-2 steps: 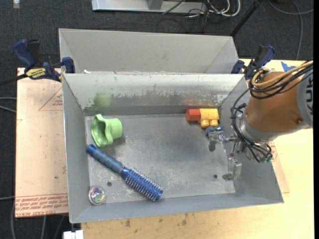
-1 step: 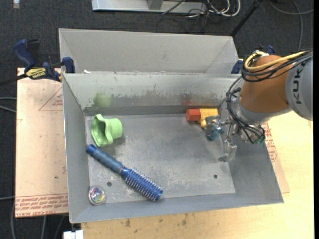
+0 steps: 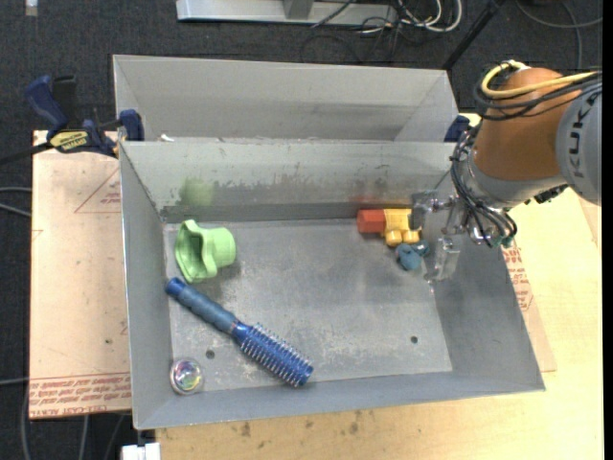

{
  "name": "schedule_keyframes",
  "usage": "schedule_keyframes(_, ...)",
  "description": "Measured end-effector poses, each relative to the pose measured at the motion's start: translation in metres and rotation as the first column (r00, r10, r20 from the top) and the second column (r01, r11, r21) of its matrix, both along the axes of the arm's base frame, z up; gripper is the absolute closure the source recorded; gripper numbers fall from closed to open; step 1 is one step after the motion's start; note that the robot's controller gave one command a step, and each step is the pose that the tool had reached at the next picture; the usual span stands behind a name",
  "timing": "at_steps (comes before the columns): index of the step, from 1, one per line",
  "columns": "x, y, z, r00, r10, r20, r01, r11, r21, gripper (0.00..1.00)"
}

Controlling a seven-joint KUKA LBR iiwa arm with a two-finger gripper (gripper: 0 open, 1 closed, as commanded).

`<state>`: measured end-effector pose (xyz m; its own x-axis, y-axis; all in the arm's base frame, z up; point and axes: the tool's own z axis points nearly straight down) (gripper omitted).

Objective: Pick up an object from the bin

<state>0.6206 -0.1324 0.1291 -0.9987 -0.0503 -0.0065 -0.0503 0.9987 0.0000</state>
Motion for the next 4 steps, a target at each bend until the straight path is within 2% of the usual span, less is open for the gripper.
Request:
schedule_keyframes(1, 0.022, 0.001, -0.059, 0.999, 0.032, 0.003, -0.032, 0.999, 0.0, 0.0)
schedule_keyframes(2, -0.011, -0.018, -0.059, 0.967, 0.253, -0.004, -0.253, 0.967, -0.001, 0.0)
schedule_keyframes(3, -0.011, -0.017, -0.059, 0.968, 0.253, -0.002, -0.253, 0.968, 0.0, 1.0)
schedule_keyframes(4, -0.039, 0.003, 0.103, 0.974, 0.227, 0.005, -0.227, 0.974, -0.004, 1.0)
